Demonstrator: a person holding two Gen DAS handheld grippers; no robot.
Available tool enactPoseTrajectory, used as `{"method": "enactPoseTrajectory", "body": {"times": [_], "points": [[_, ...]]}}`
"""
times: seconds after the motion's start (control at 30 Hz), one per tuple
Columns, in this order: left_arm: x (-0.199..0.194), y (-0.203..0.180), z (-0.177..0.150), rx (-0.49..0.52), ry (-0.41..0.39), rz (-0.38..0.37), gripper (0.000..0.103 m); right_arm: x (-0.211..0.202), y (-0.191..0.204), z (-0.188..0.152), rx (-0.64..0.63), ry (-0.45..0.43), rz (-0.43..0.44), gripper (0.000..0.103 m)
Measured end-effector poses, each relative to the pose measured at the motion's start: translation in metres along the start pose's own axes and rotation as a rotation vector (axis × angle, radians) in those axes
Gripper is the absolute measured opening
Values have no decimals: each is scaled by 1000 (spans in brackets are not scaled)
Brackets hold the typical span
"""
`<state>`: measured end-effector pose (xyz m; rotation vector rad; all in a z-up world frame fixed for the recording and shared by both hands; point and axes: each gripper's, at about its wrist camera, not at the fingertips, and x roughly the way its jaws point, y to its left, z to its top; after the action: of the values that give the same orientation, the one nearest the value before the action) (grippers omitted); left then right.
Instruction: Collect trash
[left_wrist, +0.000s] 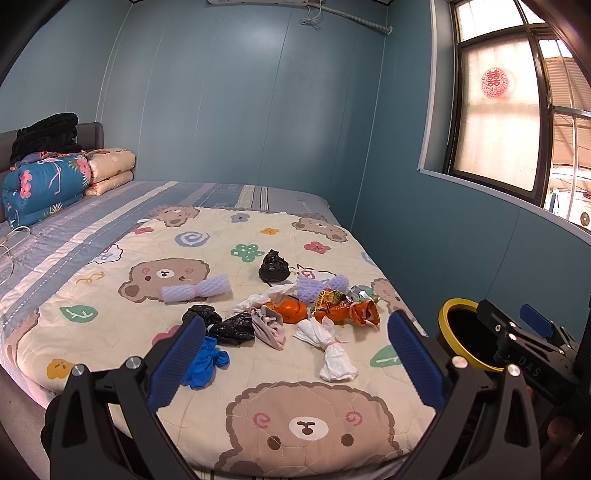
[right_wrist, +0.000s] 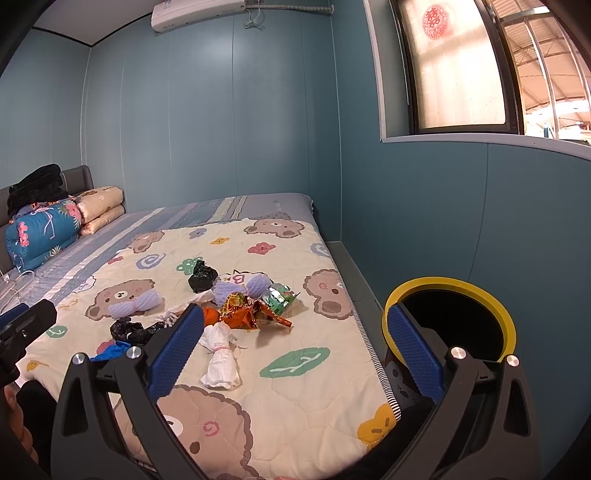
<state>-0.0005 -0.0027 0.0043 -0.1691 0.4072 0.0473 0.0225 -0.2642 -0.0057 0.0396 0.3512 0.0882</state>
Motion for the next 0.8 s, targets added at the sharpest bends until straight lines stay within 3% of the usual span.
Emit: {"method": "enactPoseTrajectory", "body": {"times": [0.8], "points": [[1, 0, -4, -2, 1, 0, 96, 1, 0, -1, 0, 4, -1, 95]]}}
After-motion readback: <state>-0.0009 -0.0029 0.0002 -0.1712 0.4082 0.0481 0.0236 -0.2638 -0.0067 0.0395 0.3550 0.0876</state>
